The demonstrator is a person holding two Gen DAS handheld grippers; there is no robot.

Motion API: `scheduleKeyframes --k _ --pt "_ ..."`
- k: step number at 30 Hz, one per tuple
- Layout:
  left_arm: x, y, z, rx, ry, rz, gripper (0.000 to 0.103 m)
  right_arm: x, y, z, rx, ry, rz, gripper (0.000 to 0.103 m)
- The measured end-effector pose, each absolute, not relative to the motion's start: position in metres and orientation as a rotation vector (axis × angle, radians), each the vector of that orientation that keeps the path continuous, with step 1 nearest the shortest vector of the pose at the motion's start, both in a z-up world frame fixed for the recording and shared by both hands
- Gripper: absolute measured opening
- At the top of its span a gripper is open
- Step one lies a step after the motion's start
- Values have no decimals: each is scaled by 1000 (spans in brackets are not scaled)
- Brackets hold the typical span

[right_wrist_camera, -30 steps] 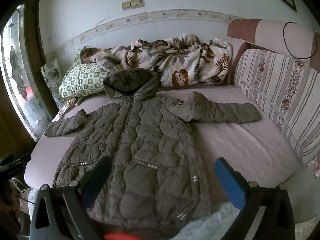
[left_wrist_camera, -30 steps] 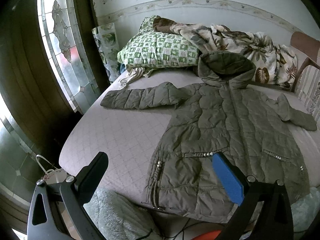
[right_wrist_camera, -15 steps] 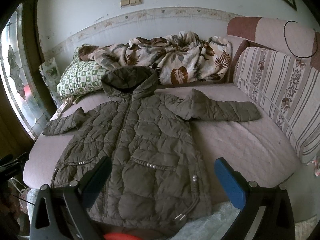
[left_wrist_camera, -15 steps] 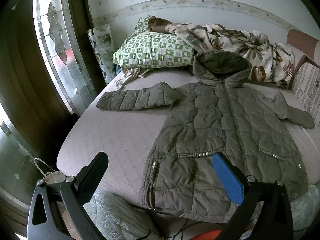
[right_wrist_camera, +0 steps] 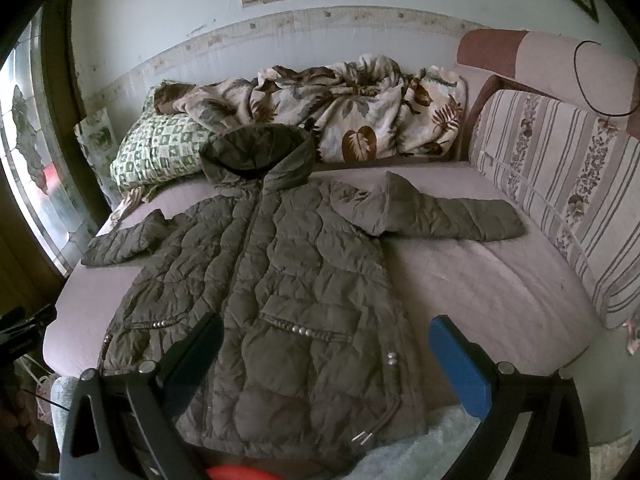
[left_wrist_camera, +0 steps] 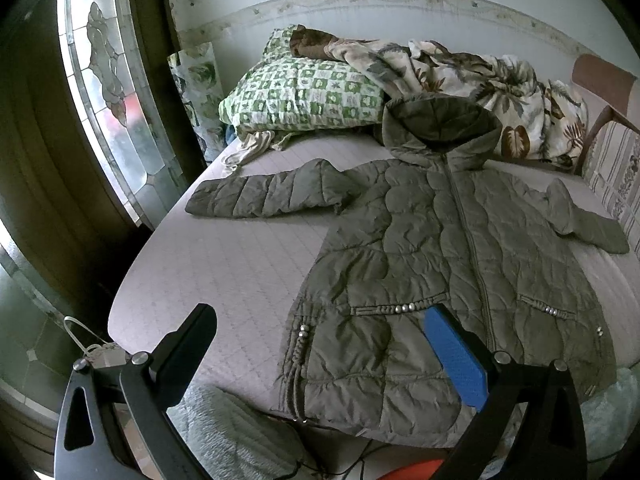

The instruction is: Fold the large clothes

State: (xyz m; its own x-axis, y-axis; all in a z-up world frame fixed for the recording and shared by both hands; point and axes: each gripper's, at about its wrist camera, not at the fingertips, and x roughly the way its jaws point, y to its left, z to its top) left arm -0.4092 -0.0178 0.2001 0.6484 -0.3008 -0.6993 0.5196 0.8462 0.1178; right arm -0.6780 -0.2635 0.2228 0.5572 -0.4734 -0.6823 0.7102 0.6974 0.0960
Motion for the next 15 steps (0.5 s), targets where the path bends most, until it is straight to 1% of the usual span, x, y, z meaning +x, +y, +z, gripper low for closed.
scheduleKeyframes --k 15 --pt "-387 -25 185 320 778 -488 103 -656 -270 214 390 717 -729 103"
